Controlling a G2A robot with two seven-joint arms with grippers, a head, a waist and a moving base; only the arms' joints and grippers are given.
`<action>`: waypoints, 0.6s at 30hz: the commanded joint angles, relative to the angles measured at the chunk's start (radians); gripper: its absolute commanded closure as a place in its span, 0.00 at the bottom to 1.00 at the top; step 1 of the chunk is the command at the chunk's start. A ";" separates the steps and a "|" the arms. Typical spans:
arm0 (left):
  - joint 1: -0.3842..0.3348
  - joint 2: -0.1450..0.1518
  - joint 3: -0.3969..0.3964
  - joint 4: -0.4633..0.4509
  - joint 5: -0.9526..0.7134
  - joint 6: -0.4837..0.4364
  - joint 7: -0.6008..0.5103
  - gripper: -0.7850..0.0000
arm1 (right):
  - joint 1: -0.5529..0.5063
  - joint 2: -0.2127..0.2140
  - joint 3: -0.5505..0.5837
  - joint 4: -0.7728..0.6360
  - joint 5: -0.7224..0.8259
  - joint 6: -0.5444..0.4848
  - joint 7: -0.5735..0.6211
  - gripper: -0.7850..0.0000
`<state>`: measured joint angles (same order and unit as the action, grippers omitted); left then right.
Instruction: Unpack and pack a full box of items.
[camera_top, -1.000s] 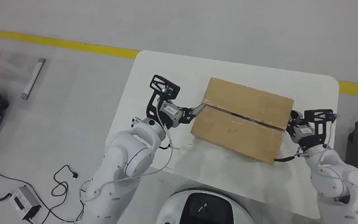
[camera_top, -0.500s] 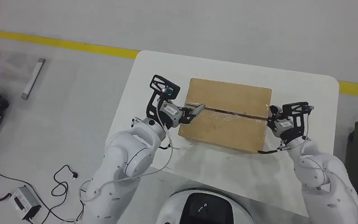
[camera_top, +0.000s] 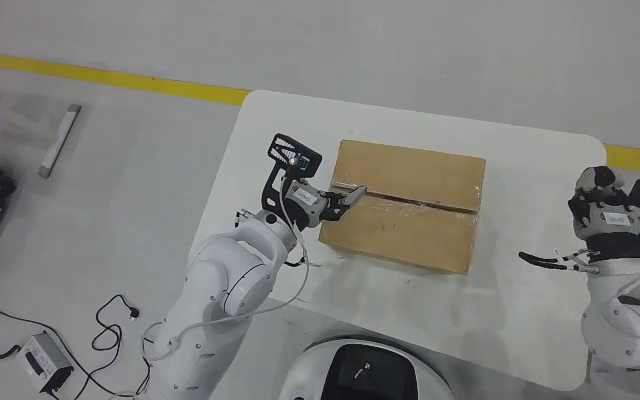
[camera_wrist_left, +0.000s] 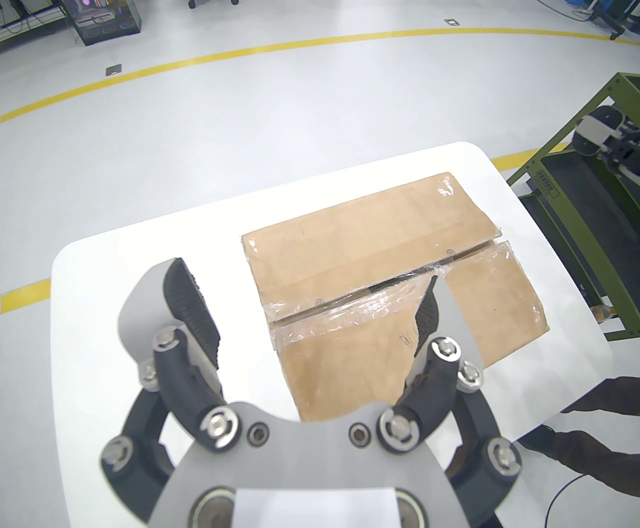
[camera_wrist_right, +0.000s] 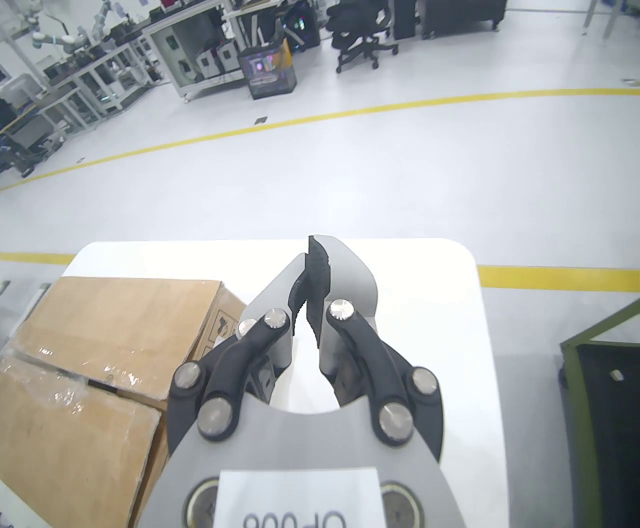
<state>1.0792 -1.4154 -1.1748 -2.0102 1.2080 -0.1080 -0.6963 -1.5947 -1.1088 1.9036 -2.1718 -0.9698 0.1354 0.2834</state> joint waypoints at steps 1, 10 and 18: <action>0.000 0.000 0.000 0.000 0.000 0.000 0.000 0.00 | -0.021 -0.002 0.008 -0.023 -0.024 0.026 -0.006 1.00; 0.000 0.000 0.000 0.000 0.000 0.000 0.000 0.00 | -0.059 -0.009 0.000 -0.043 -0.050 0.044 -0.020 1.00; 0.000 0.000 0.000 0.000 0.000 0.000 0.000 0.00 | -0.059 -0.009 0.000 -0.043 -0.050 0.044 -0.020 1.00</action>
<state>1.0792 -1.4154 -1.1748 -2.0102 1.2080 -0.1080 -0.6963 -1.6542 -1.1180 1.9037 -2.2143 -1.0198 0.1796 0.2630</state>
